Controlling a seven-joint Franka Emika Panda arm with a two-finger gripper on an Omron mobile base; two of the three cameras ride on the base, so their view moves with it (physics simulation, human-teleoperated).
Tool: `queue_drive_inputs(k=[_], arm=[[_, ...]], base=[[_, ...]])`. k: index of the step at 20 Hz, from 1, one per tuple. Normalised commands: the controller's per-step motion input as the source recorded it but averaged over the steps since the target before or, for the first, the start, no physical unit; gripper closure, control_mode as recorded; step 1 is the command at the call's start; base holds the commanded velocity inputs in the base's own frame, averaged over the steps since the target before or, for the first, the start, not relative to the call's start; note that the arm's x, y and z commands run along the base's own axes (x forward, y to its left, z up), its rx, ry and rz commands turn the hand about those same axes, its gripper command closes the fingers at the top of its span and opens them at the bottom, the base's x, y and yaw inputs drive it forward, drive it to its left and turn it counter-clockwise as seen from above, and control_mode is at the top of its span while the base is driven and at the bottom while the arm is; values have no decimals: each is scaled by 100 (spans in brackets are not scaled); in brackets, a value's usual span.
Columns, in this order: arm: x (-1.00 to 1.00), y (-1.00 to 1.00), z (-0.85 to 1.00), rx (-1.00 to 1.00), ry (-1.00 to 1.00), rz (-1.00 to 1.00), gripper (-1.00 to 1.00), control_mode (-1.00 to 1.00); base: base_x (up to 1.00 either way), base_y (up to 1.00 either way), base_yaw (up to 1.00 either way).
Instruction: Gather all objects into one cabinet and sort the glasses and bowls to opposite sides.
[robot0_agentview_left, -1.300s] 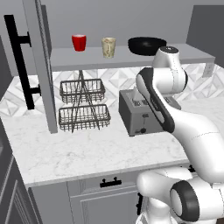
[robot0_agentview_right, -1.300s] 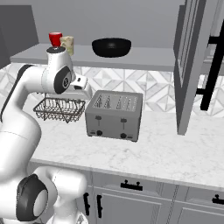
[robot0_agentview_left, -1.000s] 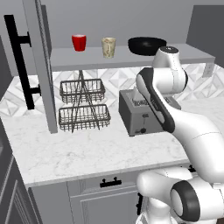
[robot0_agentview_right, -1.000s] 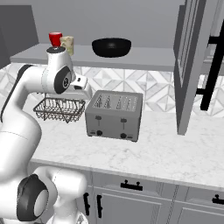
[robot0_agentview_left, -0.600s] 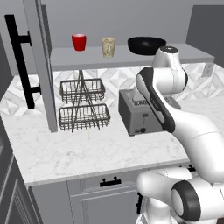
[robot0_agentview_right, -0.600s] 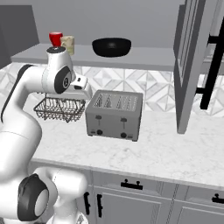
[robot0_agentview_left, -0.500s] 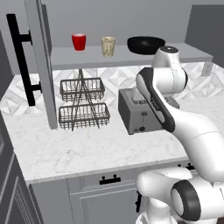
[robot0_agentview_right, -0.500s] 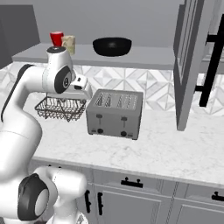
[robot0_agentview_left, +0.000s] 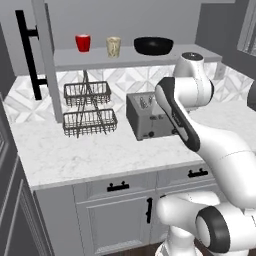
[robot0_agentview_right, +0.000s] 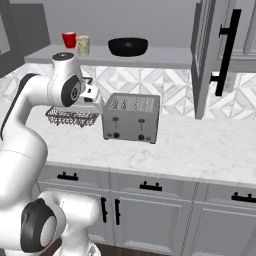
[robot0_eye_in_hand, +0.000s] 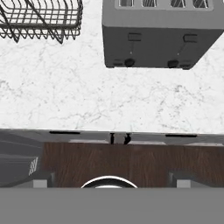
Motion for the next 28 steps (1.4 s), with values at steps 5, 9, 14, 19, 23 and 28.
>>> queue_drive_inputs(k=[5, 9, 14, 19, 23, 28], arm=[[0, 0, 0, 0, 0, 0, -100, 100], [0, 0, 0, 0, 0, 0, -100, 100], [0, 0, 0, 0, 0, 0, -100, 100], [0, 0, 0, 0, 0, 0, -100, 100], [0, 0, 0, 0, 0, 0, -100, 100], [0, 0, 0, 0, 0, 0, -100, 100]], base=[[-40, 0, -17], [-45, 0, -19], [-46, 0, -23], [-44, 0, -27], [-29, 0, -34], [-19, -2, -36]])
